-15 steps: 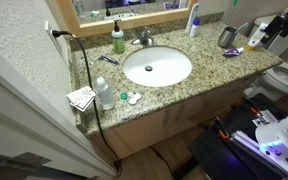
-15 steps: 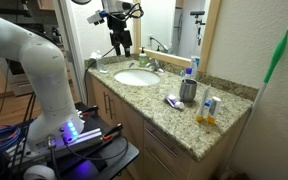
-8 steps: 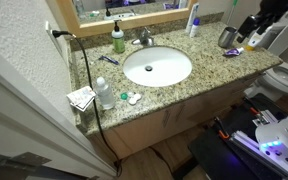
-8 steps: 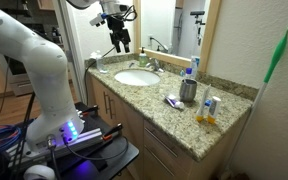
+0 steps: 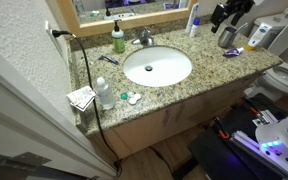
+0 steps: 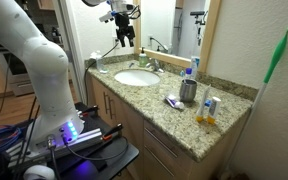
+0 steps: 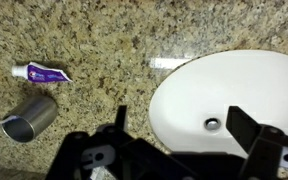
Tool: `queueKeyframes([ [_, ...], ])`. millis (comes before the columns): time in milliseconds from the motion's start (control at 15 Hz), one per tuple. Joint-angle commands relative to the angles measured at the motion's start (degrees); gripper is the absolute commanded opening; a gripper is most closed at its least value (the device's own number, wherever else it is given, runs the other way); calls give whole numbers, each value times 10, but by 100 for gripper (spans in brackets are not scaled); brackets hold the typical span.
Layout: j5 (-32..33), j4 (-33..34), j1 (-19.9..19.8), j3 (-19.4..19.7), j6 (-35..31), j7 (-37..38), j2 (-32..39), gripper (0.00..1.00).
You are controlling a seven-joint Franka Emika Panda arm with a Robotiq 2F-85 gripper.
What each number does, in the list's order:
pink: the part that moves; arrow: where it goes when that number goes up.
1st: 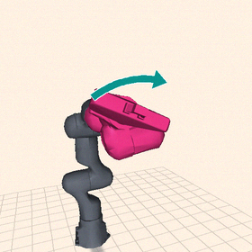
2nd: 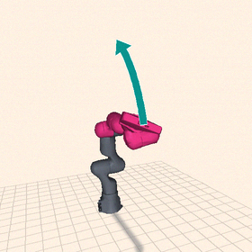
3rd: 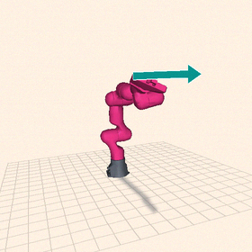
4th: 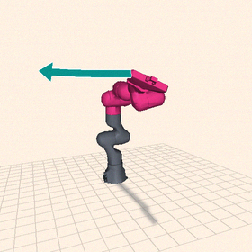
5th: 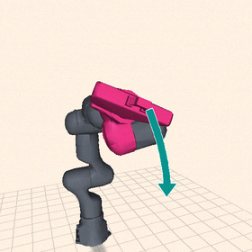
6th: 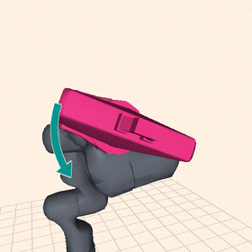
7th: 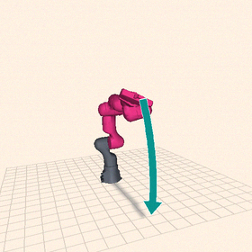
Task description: Open the faucet
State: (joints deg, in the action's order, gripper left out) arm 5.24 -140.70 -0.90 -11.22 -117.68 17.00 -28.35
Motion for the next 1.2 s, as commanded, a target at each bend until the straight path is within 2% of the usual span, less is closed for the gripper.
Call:
queueKeyframes([
  [0, 16, 10, 16, -5, 2, -4, 43, 100],
  [200, 0, 71, 46, -9, -32, -33, 133, 100],
  [467, 13, 200, 53, -14, -10, 18, 241, 100],
  [533, 13, 128, 60, -9, -34, 10, 184, 100],
  [667, 12, 176, 62, -5, -30, 13, 226, 100],
  [800, 12, 190, 63, -3, -29, 14, 240, 100],
  [867, 41, 186, 63, -8, -18, 29, 248, 100],
  [1000, 61, 224, 65, -8, -26, 41, 311, 100],
  [1133, 41, 264, 72, -2, -42, 23, 355, 100],
])
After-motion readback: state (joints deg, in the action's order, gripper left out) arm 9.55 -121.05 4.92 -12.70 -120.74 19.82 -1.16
